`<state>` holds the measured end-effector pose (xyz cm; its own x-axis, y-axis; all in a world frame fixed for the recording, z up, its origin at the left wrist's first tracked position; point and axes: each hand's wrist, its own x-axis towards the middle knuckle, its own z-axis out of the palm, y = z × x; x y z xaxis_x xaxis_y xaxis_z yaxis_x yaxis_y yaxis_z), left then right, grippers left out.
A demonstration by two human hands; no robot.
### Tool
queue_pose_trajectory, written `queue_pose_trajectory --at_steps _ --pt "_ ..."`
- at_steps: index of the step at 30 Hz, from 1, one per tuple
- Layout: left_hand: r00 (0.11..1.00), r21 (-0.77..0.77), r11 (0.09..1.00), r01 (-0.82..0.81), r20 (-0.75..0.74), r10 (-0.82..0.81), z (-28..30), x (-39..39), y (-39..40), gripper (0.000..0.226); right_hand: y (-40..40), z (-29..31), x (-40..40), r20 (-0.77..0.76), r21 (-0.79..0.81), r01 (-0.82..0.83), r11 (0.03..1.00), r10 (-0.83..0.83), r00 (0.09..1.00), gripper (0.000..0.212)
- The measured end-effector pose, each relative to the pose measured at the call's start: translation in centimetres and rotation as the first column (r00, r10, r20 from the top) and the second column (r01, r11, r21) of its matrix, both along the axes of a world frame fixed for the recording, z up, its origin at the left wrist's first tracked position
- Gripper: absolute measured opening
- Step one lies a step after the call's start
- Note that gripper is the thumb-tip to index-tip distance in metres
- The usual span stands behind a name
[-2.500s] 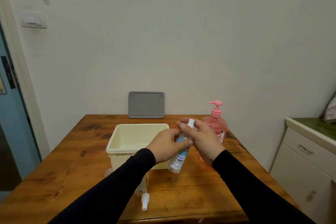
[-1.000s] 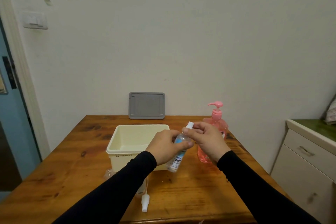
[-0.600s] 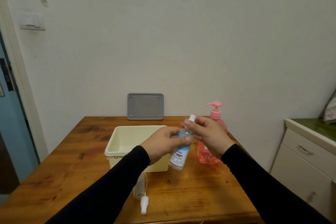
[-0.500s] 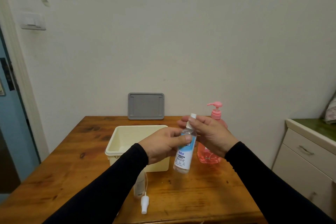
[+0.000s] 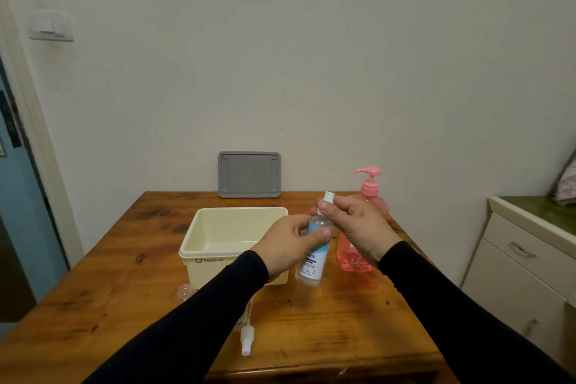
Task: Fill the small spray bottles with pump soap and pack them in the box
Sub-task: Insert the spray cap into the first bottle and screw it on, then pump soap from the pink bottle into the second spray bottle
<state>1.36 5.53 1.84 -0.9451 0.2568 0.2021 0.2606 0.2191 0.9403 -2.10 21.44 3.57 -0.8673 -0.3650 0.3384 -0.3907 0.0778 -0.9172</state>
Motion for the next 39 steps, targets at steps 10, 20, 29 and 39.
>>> queue_pose_trajectory --at_steps 10,20,29,39 --pt "0.988 0.026 0.989 -0.146 0.049 0.144 -5.3 0.1 0.6 0.027 0.3 -4.0 0.2 -0.06 0.199 0.022 0.98 -0.01 0.998 0.022" --pt "0.95 -0.003 0.954 -0.299 0.087 0.298 -9.9 0.7 0.6 0.029 2.6 -6.9 0.1 -0.307 0.571 0.235 0.787 -0.061 0.95 0.067" --pt "0.946 -0.048 0.95 -0.31 0.09 0.313 -10.6 1.1 0.9 0.032 5.0 -9.1 -0.9 -0.324 0.778 0.281 0.562 -0.025 0.946 0.085" --pt "0.881 -0.276 0.847 -0.455 -0.282 0.381 -6.3 2.3 -2.1 0.052 5.3 -9.6 -0.7 -0.297 0.806 0.269 0.528 -0.032 0.954 0.087"
